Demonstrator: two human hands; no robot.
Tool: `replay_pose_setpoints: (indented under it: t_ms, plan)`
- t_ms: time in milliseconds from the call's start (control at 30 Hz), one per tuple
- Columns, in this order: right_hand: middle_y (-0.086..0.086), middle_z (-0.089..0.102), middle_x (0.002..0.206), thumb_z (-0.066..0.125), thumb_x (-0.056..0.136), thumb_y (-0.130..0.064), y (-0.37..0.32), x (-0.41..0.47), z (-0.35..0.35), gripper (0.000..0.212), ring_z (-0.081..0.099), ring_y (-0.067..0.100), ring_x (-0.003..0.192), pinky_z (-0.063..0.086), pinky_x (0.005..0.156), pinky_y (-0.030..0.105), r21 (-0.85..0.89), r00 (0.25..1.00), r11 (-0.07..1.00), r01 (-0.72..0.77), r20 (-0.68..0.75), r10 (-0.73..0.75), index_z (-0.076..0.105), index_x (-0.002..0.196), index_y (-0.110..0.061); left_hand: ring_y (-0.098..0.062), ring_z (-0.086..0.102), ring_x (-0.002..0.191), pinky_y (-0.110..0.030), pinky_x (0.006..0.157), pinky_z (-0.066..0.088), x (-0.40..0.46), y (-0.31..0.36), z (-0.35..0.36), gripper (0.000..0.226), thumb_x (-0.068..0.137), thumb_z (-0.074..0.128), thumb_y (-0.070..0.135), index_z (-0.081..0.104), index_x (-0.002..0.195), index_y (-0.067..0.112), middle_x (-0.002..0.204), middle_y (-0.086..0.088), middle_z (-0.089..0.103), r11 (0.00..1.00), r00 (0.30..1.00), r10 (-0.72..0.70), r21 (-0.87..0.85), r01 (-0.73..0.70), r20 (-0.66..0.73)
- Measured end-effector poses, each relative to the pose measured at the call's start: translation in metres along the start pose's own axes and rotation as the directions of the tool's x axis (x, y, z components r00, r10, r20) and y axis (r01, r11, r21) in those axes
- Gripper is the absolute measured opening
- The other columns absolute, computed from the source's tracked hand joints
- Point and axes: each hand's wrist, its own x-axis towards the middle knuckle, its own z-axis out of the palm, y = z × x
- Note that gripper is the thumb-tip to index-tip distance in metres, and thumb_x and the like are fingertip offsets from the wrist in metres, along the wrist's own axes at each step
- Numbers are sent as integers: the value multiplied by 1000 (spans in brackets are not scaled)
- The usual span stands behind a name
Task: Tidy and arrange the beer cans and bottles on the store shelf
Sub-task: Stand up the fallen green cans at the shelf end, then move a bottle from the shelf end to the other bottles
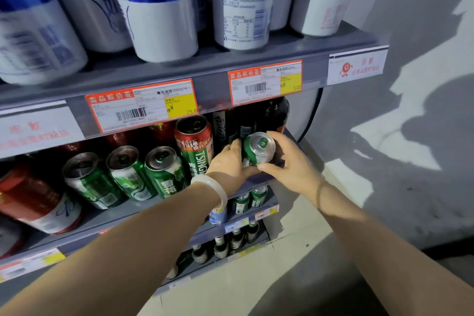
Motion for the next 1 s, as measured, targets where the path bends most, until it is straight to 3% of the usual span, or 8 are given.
replay_pose_setpoints:
  t_ms: [100,167,400,533,700,867,1000]
  plan:
    - [-3,50,134,71,78,-24,-14,11,1,66,52,16,120,43,103,41,4,995,999,-42,96,42,39,135,-26,-33,58,99,-33,71,42,-5,0,-3,59,82,64,39,38,118,2,111,-18,58,993,995,-102,-54,101,-16]
    - [1,50,134,69,82,-17,-18,16,7,63,53,18,120,44,102,39,54,991,995,-87,106,81,38,137,-19,-33,59,98,-31,68,41,-7,0,-4,57,86,60,38,36,120,-1,109,-18,59,989,989,-146,-42,145,-31]
    - [0,50,136,64,86,-18,-18,18,16,60,50,13,122,40,106,39,137,986,979,-152,84,141,36,139,-18,-37,59,95,-34,67,40,-14,-2,5,38,94,47,20,34,122,-2,107,-22,60,973,977,-214,-92,212,-6]
    - [0,45,139,63,87,-19,-19,15,18,64,47,16,126,38,107,37,146,984,974,-171,68,162,31,143,-19,-32,55,108,-35,83,45,-23,-5,6,56,93,50,18,22,138,1,123,-20,53,966,973,-227,-120,230,33]
    - [9,45,140,66,85,-18,-23,6,17,67,47,22,126,39,105,35,0,973,974,-226,52,226,32,142,-13,-31,50,118,-35,92,43,-37,-2,-5,61,92,52,20,20,141,3,136,-18,42,985,988,-155,-83,154,2]
    - [13,48,137,68,83,-23,-21,-5,0,61,47,26,125,38,104,34,-154,964,954,-258,22,264,42,136,-10,-29,44,122,-33,97,39,-48,9,-17,55,90,54,17,30,138,7,134,-14,42,998,992,38,-36,-43,-121]
    - [13,54,129,67,84,-22,-21,-5,-16,52,52,26,119,40,96,29,-74,952,953,-295,-103,287,47,130,-9,-29,38,126,-32,101,33,-43,21,-21,57,87,57,19,33,138,8,135,-14,41,991,980,130,45,-124,-149]
